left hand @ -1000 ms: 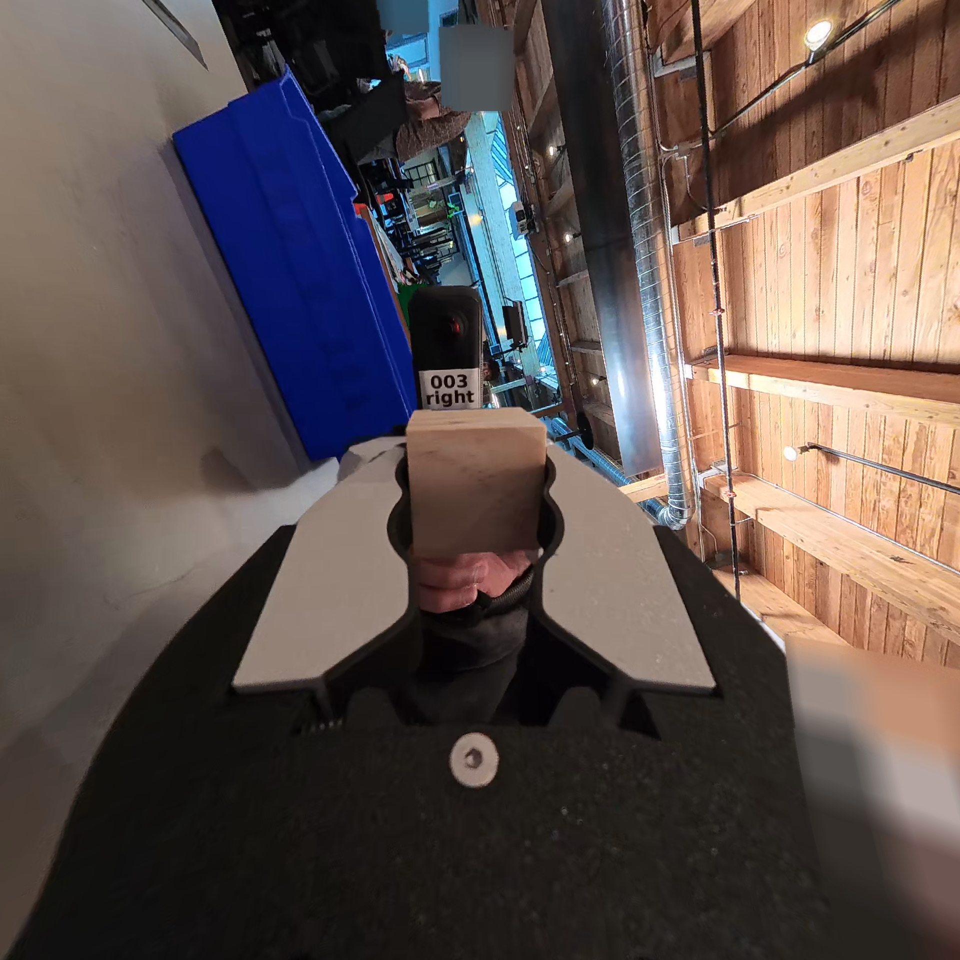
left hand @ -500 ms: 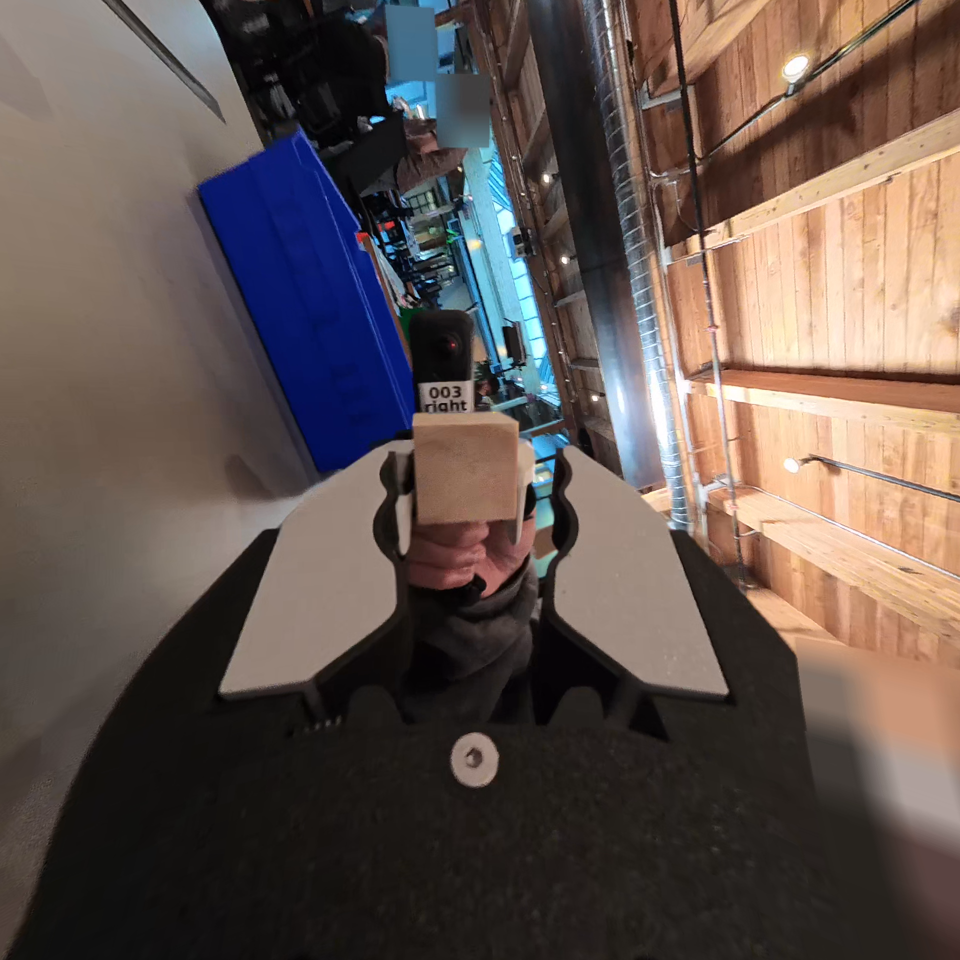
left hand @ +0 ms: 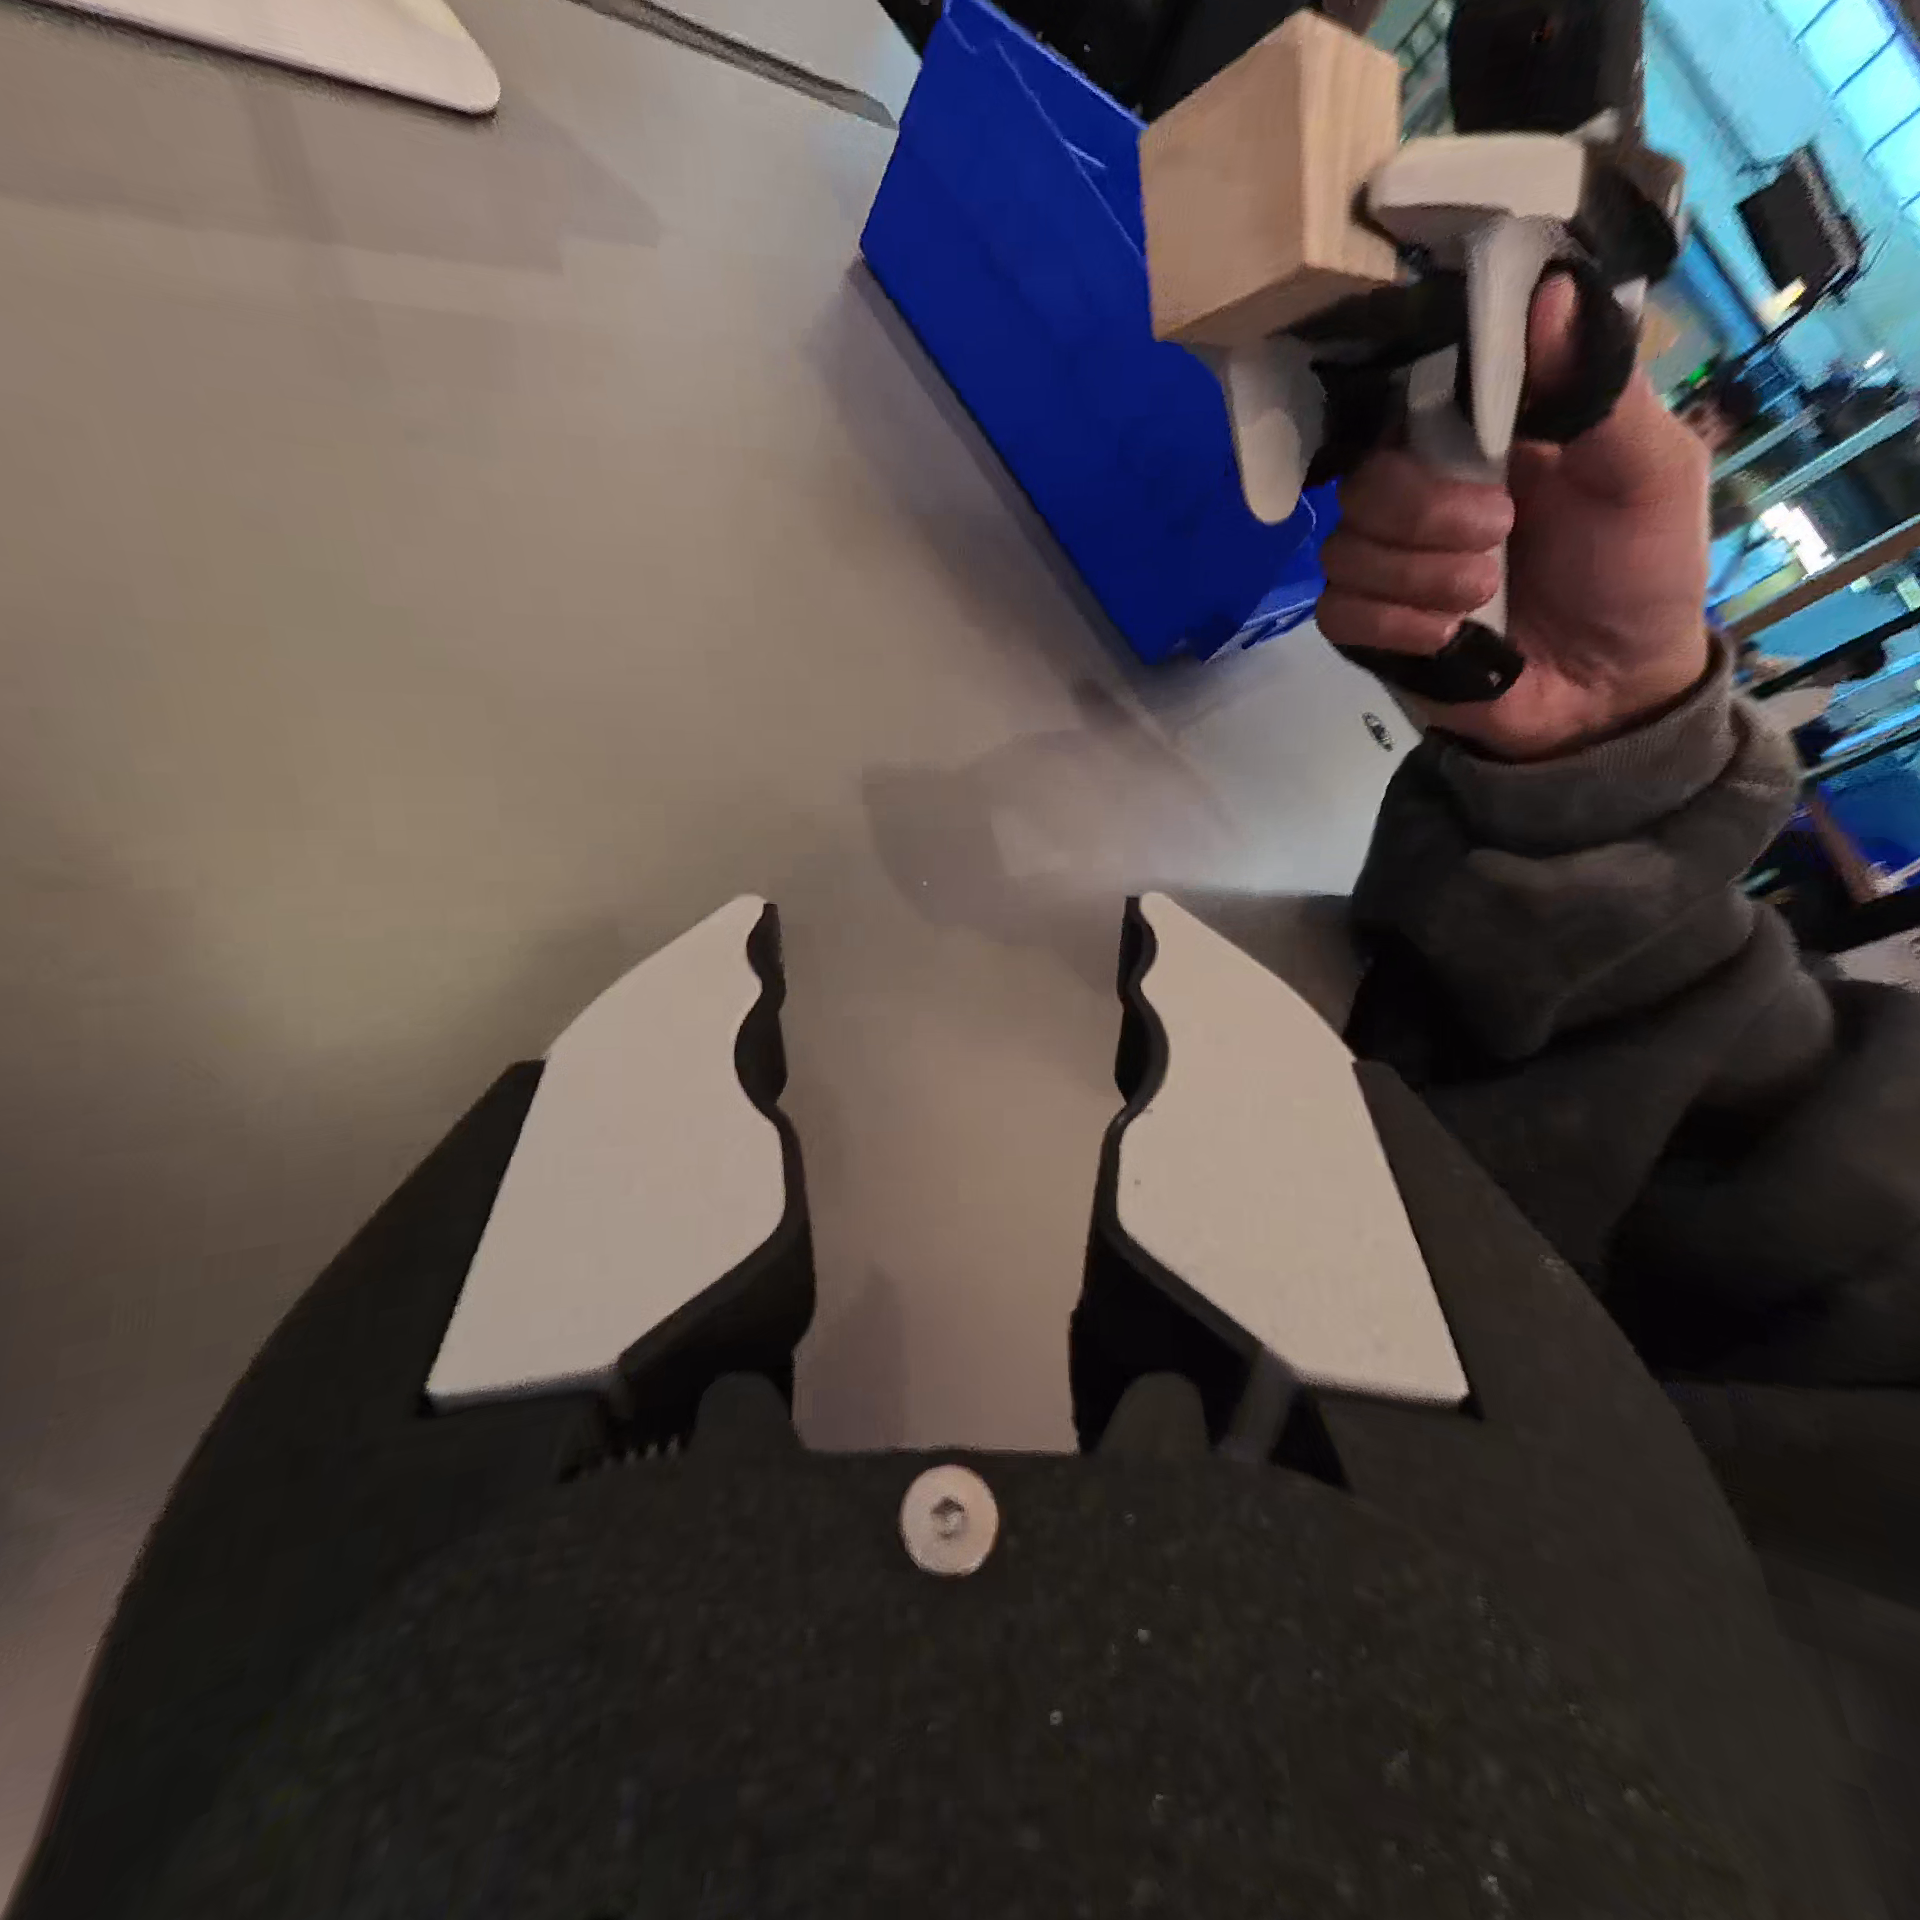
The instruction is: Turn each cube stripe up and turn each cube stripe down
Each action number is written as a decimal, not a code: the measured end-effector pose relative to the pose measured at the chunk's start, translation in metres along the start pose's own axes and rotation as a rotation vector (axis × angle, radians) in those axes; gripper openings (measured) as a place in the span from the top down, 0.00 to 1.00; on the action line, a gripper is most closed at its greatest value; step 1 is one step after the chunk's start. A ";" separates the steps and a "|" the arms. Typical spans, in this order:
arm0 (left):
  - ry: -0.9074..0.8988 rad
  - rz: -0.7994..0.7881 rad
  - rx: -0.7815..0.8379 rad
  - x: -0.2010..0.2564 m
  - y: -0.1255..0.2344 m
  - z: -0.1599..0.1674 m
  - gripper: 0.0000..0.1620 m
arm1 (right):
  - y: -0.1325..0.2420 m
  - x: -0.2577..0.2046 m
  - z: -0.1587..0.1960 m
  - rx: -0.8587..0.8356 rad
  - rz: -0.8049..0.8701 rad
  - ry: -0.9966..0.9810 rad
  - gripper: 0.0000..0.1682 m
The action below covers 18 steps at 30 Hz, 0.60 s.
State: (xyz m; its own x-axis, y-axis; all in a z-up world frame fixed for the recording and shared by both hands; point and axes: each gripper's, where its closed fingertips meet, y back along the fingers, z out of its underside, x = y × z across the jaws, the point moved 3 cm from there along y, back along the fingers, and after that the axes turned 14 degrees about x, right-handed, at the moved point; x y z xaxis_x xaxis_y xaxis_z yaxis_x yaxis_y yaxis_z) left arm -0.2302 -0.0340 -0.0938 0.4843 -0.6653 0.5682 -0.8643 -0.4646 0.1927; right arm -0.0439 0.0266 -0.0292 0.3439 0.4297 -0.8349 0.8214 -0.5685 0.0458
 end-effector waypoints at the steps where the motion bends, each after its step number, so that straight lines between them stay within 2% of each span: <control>1: -0.039 -0.003 0.005 0.003 0.000 -0.001 0.63 | 0.005 0.000 -0.005 -0.007 0.038 0.028 0.74; 4: -0.127 -0.009 -0.016 0.009 -0.003 0.003 0.63 | 0.029 0.003 -0.043 0.037 0.211 0.172 0.73; 7: -0.160 -0.017 -0.045 0.011 -0.005 0.010 0.63 | 0.067 0.017 -0.089 0.025 0.467 0.307 0.73; 11: -0.134 0.018 -0.055 0.017 -0.006 0.013 0.63 | 0.128 0.058 -0.139 -0.045 0.853 0.355 0.73; 15: -0.161 0.015 -0.049 0.019 -0.004 0.011 0.63 | 0.171 0.109 -0.155 -0.172 1.081 0.264 0.73; 18: -0.173 0.015 -0.047 0.022 -0.002 0.009 0.63 | 0.186 0.143 -0.152 -0.248 1.159 0.198 0.73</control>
State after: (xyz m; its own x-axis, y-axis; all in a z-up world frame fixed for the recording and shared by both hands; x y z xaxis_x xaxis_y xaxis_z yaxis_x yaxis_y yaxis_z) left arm -0.2172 -0.0529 -0.0889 0.4839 -0.7643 0.4263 -0.8750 -0.4289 0.2245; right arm 0.2270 0.0888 -0.0563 0.9823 -0.1352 -0.1293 0.0349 -0.5468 0.8365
